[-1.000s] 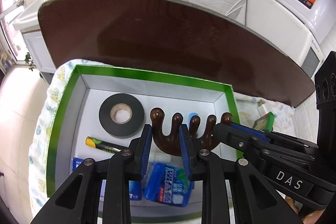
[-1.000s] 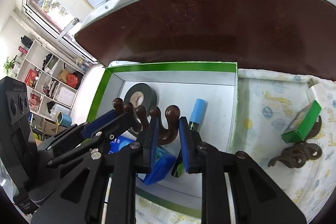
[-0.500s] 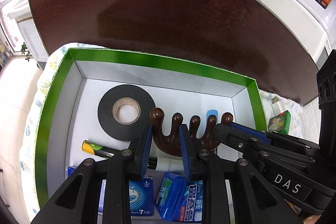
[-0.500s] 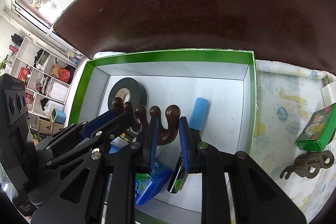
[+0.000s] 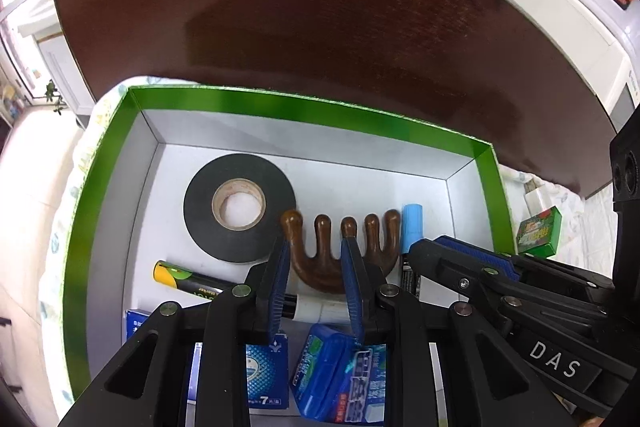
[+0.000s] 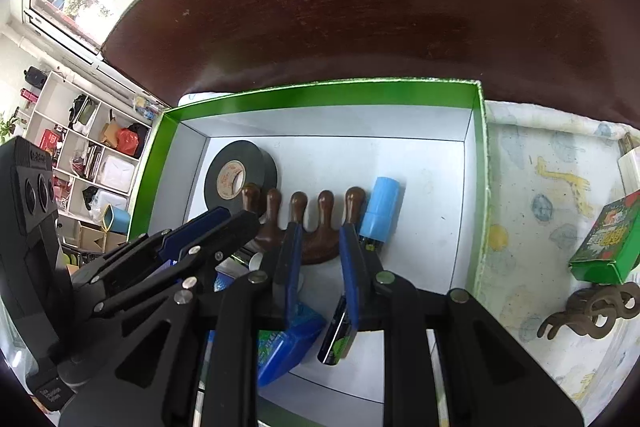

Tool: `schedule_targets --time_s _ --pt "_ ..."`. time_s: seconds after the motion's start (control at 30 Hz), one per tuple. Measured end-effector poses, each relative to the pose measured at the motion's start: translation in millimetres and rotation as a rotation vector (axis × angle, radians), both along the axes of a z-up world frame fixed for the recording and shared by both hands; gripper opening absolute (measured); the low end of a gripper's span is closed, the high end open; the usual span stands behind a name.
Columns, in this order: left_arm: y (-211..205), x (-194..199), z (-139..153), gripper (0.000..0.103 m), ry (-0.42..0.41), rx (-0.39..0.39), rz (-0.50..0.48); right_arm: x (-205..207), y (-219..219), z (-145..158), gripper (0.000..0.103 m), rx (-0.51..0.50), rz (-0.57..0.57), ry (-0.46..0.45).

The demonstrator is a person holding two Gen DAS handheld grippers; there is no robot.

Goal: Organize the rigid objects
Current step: 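Carry the comb into the green-rimmed box and open both tools, then move both tools to the brown hair clips beside the green box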

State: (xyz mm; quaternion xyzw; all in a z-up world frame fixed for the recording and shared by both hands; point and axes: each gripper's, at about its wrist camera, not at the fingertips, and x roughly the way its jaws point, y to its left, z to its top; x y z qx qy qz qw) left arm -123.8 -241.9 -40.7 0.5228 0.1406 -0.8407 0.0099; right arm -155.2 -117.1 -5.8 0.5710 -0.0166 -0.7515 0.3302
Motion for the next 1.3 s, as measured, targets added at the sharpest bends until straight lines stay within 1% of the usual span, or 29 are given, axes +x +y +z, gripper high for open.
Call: schedule_targets --time_s 0.23,0.37,0.53,0.67,0.77,0.83,0.97,1.03,1.17,1.3 --pt "26 1 19 0.028 0.032 -0.022 -0.029 5 31 21 0.02 -0.033 -0.02 0.052" --pt "53 -2 25 0.028 0.04 -0.032 -0.063 6 58 31 0.02 -0.05 -0.055 0.076" --pt "93 -7 30 0.029 0.054 -0.045 -0.107 0 108 38 0.02 -0.062 -0.136 0.096" --pt "124 -9 35 0.029 0.055 -0.051 -0.158 -10 152 35 0.02 -0.064 -0.216 0.097" --pt "151 -12 33 0.029 0.045 -0.056 -0.202 -17 184 30 0.02 -0.057 -0.275 0.091" --pt "171 -14 25 0.029 0.022 -0.053 -0.228 -23 202 23 0.02 -0.049 -0.311 0.079" --pt "202 -19 4 0.029 -0.063 -0.013 -0.258 -37 233 4 0.02 -0.04 -0.379 0.024" --pt "214 -21 -6 0.029 -0.108 0.01 -0.257 -44 243 -6 0.02 -0.043 -0.399 0.0" --pt "225 -27 -23 0.029 -0.18 0.048 -0.208 -55 255 -21 0.02 -0.062 -0.415 -0.044" --pt "224 -24 -28 0.029 -0.202 0.066 -0.147 -64 258 -31 0.021 -0.093 -0.423 -0.081"
